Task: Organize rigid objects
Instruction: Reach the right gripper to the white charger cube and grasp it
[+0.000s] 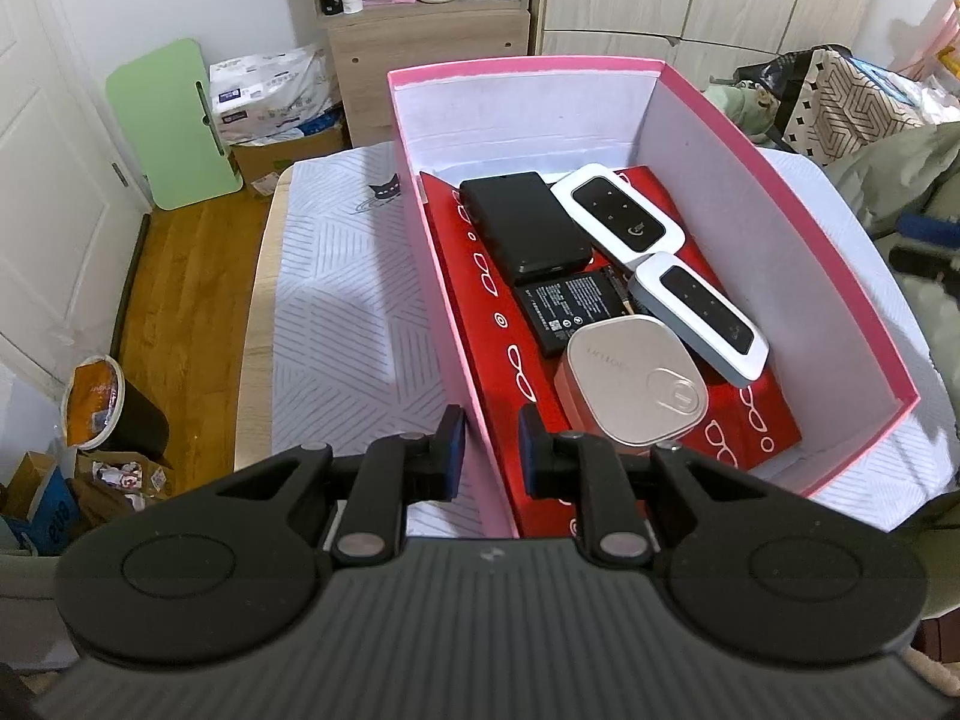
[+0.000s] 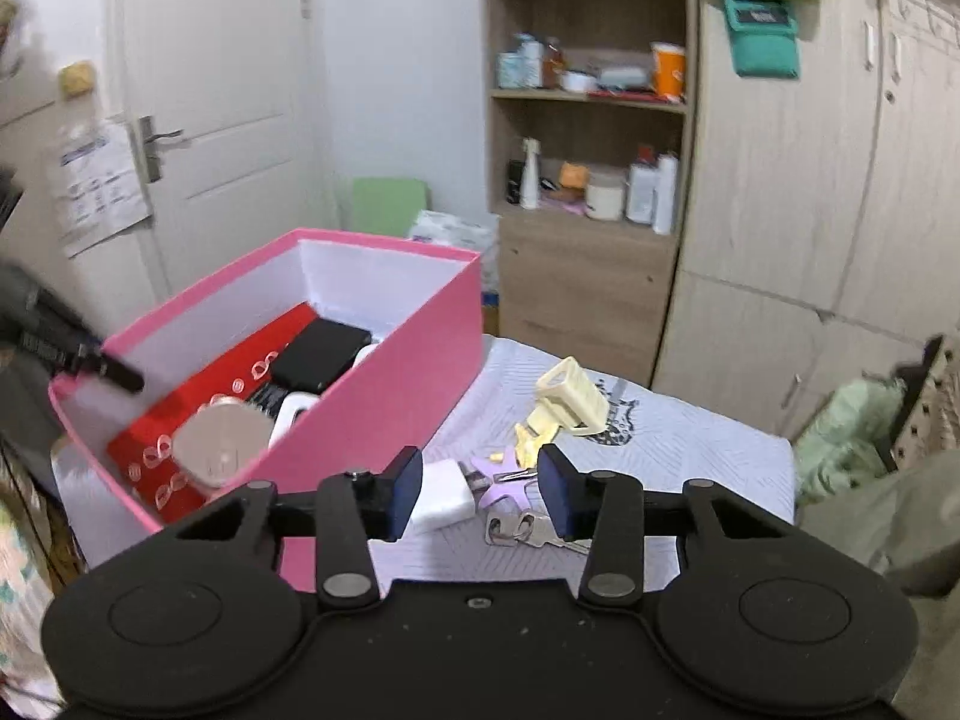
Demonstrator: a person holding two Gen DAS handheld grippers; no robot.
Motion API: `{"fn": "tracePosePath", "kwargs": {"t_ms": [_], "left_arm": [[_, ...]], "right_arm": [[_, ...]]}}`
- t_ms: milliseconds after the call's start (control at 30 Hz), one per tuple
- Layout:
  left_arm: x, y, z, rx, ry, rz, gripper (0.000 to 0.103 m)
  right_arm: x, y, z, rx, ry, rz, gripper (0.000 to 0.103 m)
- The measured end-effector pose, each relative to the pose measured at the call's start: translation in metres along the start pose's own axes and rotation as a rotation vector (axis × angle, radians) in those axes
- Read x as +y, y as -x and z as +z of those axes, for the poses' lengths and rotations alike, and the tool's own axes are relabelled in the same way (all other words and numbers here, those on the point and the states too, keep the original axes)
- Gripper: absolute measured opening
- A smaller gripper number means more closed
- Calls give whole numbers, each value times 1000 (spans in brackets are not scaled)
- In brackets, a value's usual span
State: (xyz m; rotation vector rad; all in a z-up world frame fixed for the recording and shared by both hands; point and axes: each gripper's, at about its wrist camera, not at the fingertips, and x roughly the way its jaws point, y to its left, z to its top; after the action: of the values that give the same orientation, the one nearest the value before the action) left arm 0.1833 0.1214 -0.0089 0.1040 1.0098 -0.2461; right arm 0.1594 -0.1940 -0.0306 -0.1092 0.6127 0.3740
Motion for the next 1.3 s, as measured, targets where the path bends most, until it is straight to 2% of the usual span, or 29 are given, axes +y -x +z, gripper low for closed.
{"fn": "tracePosePath", "kwargs": {"t_ms": [167, 233, 367, 467, 733, 900, 933, 967, 1133, 1300], "left_arm": [[-1, -1, 1, 0, 2, 7, 16], [-2, 0, 1, 2, 0, 10, 16], [-3, 0, 1, 3, -5, 17, 16], [-4, 0, 1, 3, -8, 20, 16], [-4, 0, 1, 4, -7, 20, 16], [-4, 0, 1, 3, -8, 21, 16], [-4, 0, 1, 3, -8, 21, 16], [-4, 0, 1, 4, -7, 22, 16], [-4, 0, 1, 2, -8, 22, 16], [-3, 0, 1, 2, -4, 22, 16]], "right_arm": [[-7, -22, -14, 16, 7, 105, 47], [-5, -34, -19, 21, 72, 146, 48], [11, -56, -26, 35, 242, 161, 49], [14, -75, -25, 72, 299, 143, 49], [11, -111, -17, 105, 287, 173, 57], [18, -116, -21, 92, 307, 161, 60], [21, -115, -22, 88, 323, 153, 56], [22, -114, -23, 83, 333, 141, 48], [19, -97, -21, 68, 240, 163, 47], [29, -74, -17, 32, 255, 90, 47]]}}
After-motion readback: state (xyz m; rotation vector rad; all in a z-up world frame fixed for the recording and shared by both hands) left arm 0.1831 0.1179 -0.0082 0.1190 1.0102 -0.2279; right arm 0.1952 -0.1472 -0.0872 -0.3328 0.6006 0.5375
